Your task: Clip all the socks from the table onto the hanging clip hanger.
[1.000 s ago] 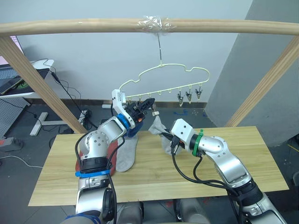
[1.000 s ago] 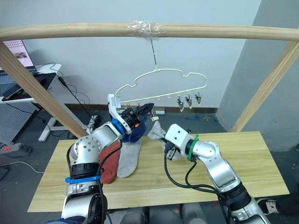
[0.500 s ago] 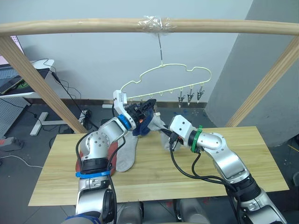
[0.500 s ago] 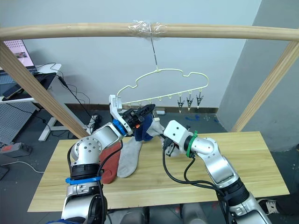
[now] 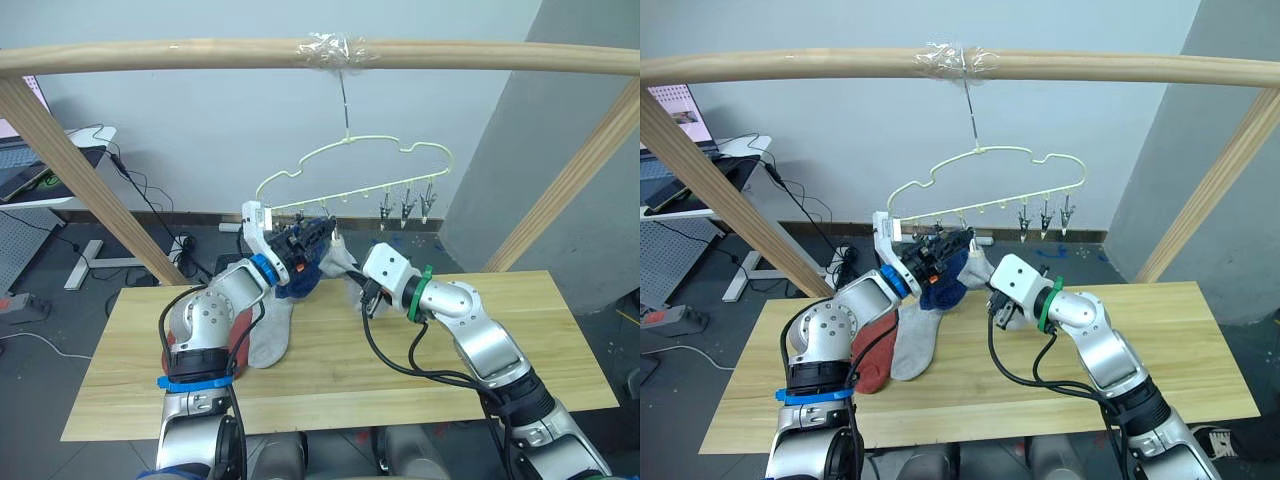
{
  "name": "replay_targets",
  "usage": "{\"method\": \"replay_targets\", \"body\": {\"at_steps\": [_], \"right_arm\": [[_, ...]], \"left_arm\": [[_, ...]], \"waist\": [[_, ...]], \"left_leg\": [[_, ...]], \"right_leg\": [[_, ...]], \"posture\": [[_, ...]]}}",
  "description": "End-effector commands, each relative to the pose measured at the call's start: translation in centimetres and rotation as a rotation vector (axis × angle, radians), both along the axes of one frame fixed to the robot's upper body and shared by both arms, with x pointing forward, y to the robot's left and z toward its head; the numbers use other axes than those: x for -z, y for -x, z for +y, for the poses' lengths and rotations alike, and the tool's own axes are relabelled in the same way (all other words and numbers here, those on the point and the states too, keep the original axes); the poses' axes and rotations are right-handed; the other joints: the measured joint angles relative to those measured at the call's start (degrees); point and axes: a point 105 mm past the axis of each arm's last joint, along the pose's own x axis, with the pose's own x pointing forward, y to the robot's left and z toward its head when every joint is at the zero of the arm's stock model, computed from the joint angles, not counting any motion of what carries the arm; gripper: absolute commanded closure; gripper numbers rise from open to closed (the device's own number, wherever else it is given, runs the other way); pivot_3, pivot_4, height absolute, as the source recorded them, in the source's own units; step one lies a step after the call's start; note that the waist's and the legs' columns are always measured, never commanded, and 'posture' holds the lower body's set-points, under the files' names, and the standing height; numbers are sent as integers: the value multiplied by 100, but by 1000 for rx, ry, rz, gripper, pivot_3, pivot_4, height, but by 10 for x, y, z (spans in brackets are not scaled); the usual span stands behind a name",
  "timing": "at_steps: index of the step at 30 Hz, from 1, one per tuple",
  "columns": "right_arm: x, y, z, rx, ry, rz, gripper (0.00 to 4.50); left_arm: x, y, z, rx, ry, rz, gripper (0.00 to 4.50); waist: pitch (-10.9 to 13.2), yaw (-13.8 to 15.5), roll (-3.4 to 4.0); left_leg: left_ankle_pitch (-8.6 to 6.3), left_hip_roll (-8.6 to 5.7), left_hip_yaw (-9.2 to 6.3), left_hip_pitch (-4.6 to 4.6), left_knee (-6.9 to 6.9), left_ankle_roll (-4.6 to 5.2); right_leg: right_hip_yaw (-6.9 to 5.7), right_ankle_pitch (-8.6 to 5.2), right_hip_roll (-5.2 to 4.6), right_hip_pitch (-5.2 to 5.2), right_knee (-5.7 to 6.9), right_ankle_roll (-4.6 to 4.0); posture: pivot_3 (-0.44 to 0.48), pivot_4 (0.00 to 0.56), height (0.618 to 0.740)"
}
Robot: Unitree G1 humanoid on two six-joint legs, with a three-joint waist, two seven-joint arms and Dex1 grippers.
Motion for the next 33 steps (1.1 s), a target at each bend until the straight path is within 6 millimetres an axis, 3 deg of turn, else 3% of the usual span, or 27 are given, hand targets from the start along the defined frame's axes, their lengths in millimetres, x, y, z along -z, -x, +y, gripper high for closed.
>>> {"method": "replay_targets", "body": {"at_steps": [1,6,9,10,12,16,21,24,30,33], "right_arm": [[-14,-2,2,-1,-55,-40,4500],[-10,-10,0,50,-132,16,4500],[-7,-20,-3,127,-271,104,4500],[-6,-23,-4,139,-289,113,3944],[-3,-27,-8,160,-318,142,3368],[12,-25,-16,186,-351,239,1917],[17,-16,-30,217,-359,268,129],[8,-14,-42,266,-363,221,59],[-30,-18,-52,357,-477,75,59],[-43,-25,-56,425,-548,9,682]], "left_arm": [[-13,0,6,-23,-53,-79,1534],[-14,10,24,-69,-216,-131,23],[-1,29,41,-125,-438,-144,23],[0,33,45,-148,-495,-157,0],[5,46,48,-148,-574,-172,0],[3,65,49,-98,-525,-218,0],[10,87,42,-31,-540,-287,0],[4,96,37,-18,-543,-357,0],[-8,107,39,-22,-538,-458,0],[-14,105,43,-47,-600,-560,0]], "waist": [[0,2,0],[0,1,0],[-1,0,0],[-1,11,0],[-1,49,0],[-2,216,-2],[-7,309,-2],[-8,327,-2],[-18,329,-1],[-20,325,1]], "left_leg": [[0,0,-1,0,0,0],[1,2,1,0,-5,-1],[1,3,1,2,-12,-2],[1,3,1,2,-15,-2],[1,-1,-1,-1,-15,-3],[1,-3,1,-2,-13,-3],[2,-2,3,-2,-14,-5],[2,-3,1,-9,-14,-5],[2,0,2,-5,-14,-6],[2,2,2,-4,-14,-5]], "right_leg": [[-1,0,0,0,0,0],[2,0,0,-2,0,0],[4,0,0,-3,0,-2],[6,-1,0,-5,0,-3],[4,-1,-4,-6,-1,-4],[2,-1,-8,-5,-2,-6],[1,-4,-8,-5,-3,-11],[0,-3,-10,-6,-10,-12],[-1,-3,-9,-6,-9,-14],[-3,-2,-6,-5,-8,-14]], "posture": [[-86,128,740],[-56,119,740],[-37,113,740],[-31,113,740],[-15,106,740],[13,97,740],[24,90,740],[32,84,740],[28,87,740],[28,87,740]]}}
